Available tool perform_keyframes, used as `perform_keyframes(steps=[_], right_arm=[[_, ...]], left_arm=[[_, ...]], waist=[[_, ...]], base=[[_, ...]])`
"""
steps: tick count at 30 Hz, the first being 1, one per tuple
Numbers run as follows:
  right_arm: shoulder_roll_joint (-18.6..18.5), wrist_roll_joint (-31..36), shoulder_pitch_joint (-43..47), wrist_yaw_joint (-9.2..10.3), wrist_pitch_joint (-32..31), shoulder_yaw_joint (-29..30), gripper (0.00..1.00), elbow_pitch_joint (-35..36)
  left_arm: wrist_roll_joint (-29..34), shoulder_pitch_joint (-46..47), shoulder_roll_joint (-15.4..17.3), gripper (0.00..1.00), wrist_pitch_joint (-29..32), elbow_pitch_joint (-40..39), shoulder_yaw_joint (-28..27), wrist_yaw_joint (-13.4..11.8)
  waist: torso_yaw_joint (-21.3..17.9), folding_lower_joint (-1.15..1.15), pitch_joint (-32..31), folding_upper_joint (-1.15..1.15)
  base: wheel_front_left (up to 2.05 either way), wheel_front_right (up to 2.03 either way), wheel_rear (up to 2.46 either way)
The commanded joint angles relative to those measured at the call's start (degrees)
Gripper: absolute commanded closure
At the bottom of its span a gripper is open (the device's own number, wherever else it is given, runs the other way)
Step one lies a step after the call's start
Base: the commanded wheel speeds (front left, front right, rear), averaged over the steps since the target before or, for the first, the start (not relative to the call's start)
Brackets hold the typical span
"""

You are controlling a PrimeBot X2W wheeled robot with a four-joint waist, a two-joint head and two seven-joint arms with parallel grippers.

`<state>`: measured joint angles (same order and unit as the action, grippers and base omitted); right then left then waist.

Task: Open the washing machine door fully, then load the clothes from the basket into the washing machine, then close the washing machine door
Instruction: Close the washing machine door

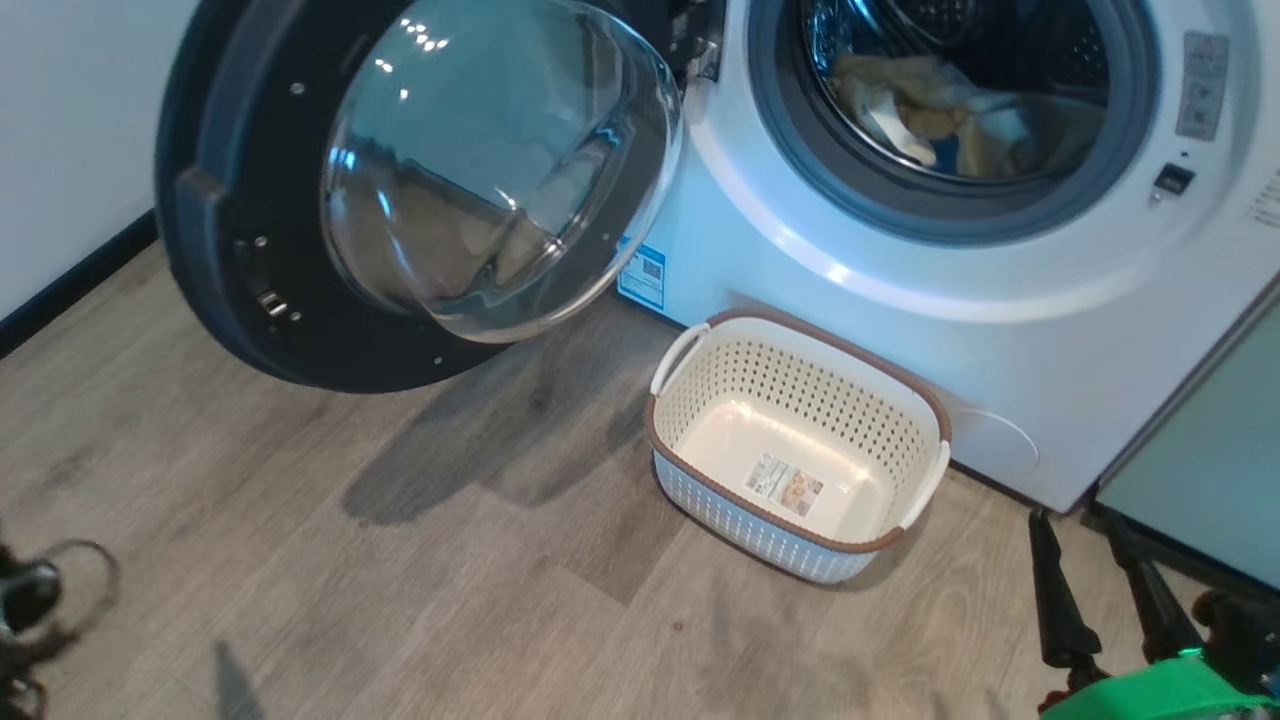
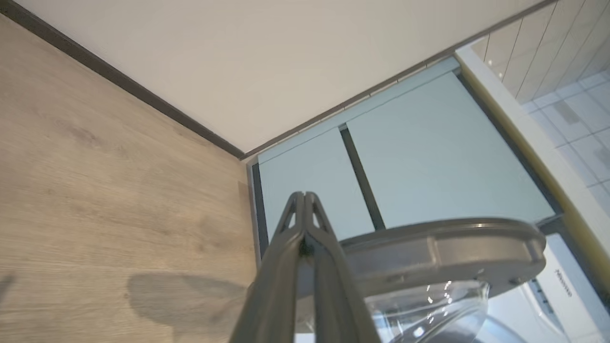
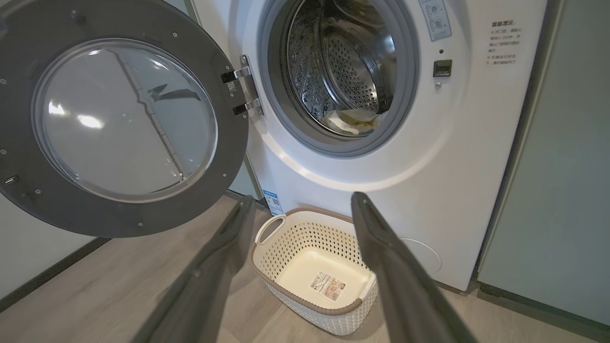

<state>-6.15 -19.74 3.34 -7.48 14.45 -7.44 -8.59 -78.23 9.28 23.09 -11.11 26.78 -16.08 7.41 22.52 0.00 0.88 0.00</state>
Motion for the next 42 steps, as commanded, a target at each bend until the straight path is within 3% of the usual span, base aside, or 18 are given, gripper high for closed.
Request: perform_keyframes(steps=[1,7,14,25,32,42], right_arm=[[-1.68,-0.01,-1.27,-0.01,0.55,-0.93,0.0,1.89],[-3.04,0.07,-1.74,-0.01,0.55,-1.01,0.0,2.12],[-4.41,0.06,-2.6,-0.01,0.55,-1.25,0.0,2.35],[-6.96,0.26,-4.65,-0.01,0.55,-1.42,0.0,3.23],[-7.92,0.3,-5.78,-0.01,0.55,-1.66,0.0,3.66],[-8.33,0.34,-6.09,-0.01,0.55,-1.84,0.0,3.56]], left_arm=[[-2.36,4.2,3.82,1.0,1.09,-0.46,-3.18,0.08],[-10.47,10.62,7.96,1.0,6.38,6.63,-6.62,0.08],[-14.88,19.75,12.68,1.0,13.74,16.89,-7.52,0.08],[-13.59,33.51,18.44,1.0,22.74,26.53,-2.8,0.08],[-11.25,38.95,19.18,1.0,24.16,29.75,0.31,-0.59],[-8.06,44.2,17.55,1.0,26.21,32.22,4.83,-0.56]], waist=[[-0.76,0.0,0.81,0.0],[-2.41,0.0,2.54,0.0],[-4.42,0.0,4.39,0.0],[-7.23,0.0,9.59,0.0],[-8.1,0.0,11.97,0.0],[-8.57,0.0,12.43,0.0]], base=[[0.0,0.0,0.0],[0.0,0.0,0.0],[0.0,0.0,0.0],[0.0,0.0,0.0],[0.0,0.0,0.0],[0.0,0.0,0.0]])
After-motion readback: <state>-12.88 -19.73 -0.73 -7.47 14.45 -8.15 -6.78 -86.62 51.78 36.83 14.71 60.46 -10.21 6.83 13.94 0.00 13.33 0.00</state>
